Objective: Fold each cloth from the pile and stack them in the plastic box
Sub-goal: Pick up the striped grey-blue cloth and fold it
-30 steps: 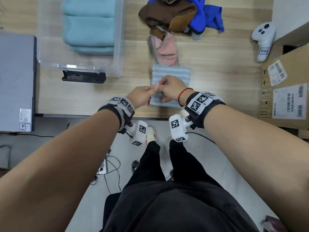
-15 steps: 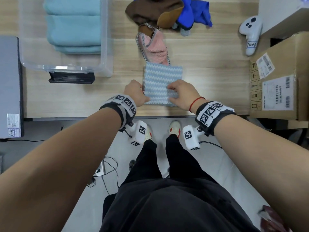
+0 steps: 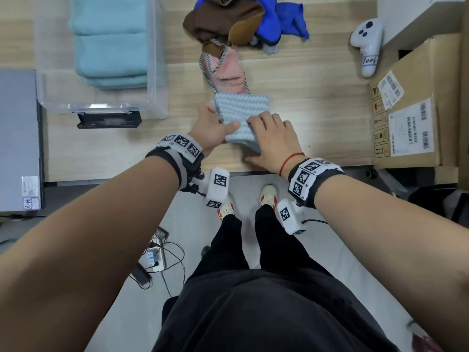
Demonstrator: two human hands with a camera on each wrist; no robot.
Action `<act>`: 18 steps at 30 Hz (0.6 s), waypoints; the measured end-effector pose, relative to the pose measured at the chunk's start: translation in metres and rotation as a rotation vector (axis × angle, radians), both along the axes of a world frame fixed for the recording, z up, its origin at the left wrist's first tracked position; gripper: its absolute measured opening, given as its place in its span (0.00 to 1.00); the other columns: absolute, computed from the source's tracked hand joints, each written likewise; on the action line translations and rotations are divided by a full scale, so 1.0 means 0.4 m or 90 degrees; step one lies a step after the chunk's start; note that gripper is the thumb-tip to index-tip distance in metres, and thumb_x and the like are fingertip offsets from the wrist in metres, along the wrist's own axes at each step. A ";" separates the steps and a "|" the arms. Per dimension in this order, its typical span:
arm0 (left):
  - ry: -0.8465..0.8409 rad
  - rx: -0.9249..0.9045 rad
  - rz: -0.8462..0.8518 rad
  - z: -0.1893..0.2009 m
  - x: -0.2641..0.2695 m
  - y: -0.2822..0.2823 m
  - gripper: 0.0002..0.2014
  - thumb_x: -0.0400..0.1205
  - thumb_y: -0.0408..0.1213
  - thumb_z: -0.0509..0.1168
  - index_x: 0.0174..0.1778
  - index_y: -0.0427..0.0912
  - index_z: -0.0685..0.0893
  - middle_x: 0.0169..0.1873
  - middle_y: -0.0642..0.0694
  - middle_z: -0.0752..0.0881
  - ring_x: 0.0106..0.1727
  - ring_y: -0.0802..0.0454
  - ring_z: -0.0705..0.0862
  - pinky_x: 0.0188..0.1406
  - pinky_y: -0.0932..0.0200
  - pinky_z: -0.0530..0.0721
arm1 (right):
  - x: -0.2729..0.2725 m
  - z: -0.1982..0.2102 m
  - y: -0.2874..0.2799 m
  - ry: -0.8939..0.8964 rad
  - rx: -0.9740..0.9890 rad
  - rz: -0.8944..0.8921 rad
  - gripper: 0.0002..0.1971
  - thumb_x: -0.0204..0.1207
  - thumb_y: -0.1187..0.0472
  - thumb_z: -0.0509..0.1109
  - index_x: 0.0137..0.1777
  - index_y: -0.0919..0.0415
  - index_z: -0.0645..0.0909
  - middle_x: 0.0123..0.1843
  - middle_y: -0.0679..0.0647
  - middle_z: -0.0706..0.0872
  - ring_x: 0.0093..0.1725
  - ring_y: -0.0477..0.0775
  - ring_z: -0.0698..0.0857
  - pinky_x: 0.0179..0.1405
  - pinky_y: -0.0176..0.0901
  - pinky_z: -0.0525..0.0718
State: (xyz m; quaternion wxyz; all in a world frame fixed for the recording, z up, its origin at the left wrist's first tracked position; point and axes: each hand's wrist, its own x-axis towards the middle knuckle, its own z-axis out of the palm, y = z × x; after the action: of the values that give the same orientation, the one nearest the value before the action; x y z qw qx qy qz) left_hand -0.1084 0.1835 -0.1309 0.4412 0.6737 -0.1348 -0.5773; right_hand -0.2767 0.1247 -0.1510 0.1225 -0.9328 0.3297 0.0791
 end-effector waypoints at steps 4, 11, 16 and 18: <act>0.101 -0.054 -0.001 0.073 -0.016 -0.042 0.22 0.80 0.19 0.64 0.48 0.48 0.61 0.61 0.39 0.76 0.49 0.42 0.86 0.38 0.45 0.90 | -0.020 0.046 -0.020 -0.130 -0.145 -0.033 0.18 0.69 0.53 0.71 0.58 0.57 0.77 0.51 0.56 0.81 0.46 0.62 0.80 0.38 0.52 0.75; 0.000 -0.012 -0.157 0.078 -0.031 -0.039 0.15 0.78 0.22 0.67 0.42 0.48 0.73 0.46 0.38 0.81 0.40 0.44 0.81 0.31 0.53 0.79 | -0.103 0.087 -0.058 -0.154 -0.171 -0.047 0.14 0.64 0.69 0.64 0.49 0.55 0.75 0.46 0.56 0.78 0.44 0.62 0.76 0.39 0.54 0.74; -0.162 0.084 -0.308 -0.010 -0.090 0.005 0.11 0.75 0.23 0.69 0.38 0.44 0.79 0.33 0.43 0.78 0.25 0.53 0.77 0.29 0.58 0.77 | -0.176 0.004 0.005 -0.017 0.001 -0.016 0.16 0.62 0.68 0.73 0.50 0.58 0.78 0.53 0.58 0.80 0.50 0.62 0.78 0.44 0.53 0.74; -0.235 0.119 -0.411 -0.038 -0.103 0.023 0.08 0.75 0.27 0.70 0.45 0.44 0.84 0.51 0.38 0.83 0.46 0.44 0.86 0.45 0.54 0.81 | -0.200 -0.023 0.030 0.017 0.104 -0.014 0.17 0.63 0.65 0.75 0.52 0.58 0.78 0.55 0.56 0.82 0.55 0.61 0.79 0.48 0.51 0.75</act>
State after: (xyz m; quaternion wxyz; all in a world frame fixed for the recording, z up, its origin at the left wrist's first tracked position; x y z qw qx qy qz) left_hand -0.1498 0.1925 -0.1461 0.1416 0.7265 -0.3638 -0.5655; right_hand -0.3569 0.1367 -0.1603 0.1949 -0.9148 0.3340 0.1168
